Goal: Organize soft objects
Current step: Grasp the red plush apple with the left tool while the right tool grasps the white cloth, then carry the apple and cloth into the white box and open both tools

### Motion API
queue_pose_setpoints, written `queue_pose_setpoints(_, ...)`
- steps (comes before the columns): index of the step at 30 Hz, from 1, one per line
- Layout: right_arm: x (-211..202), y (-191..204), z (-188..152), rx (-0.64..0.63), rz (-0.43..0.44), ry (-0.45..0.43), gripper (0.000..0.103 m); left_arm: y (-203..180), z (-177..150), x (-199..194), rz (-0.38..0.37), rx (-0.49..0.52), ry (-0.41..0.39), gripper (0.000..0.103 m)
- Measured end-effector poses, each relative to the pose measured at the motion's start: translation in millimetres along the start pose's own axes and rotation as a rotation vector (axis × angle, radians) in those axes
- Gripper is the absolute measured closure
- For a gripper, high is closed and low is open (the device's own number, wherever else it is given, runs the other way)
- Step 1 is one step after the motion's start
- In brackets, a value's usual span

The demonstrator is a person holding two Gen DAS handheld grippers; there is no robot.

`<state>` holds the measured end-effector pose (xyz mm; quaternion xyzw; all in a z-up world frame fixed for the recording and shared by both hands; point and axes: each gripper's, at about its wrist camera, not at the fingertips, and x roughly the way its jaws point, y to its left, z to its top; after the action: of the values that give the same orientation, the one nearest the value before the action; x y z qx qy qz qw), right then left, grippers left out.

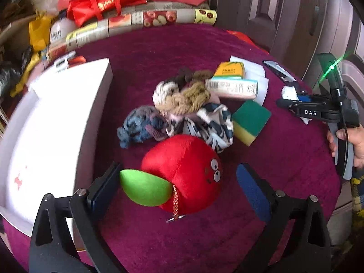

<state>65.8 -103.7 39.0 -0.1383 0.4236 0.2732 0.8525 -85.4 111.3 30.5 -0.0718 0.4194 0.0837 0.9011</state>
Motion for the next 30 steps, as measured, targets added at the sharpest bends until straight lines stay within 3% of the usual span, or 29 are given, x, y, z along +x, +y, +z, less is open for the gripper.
queue_pose_setpoints(2,-5,-3,-3,0.009,0.015,-0.014,0.061,1,-2,4,-0.012,-0.01,0.012,0.031)
queue_pose_setpoints(3,-9,-6,-6,0.02,0.023,-0.022,0.062,2,-4,4,-0.015,-0.01,0.013,0.038)
queue_pose_setpoints(5,-17,-8,-11,0.039,0.046,-0.045,0.064,0,-7,-1,-0.013,0.001,-0.018,0.041)
queue_pose_setpoints(14,-78,10,-1,0.092,0.156,-0.241,0.064,-9,-3,-45,0.087,0.017,-0.164,0.041)
queue_pose_setpoints(18,-110,28,-2,0.09,0.135,-0.381,0.064,-5,-1,-70,0.132,-0.007,-0.238,0.041)
queue_pose_setpoints(23,-138,41,3,0.113,0.186,-0.497,0.064,5,1,-98,0.203,-0.038,-0.32,0.041)
queue_pose_setpoints(30,-151,59,19,0.08,0.237,-0.531,0.064,25,-1,-117,0.241,-0.078,-0.354,0.041)
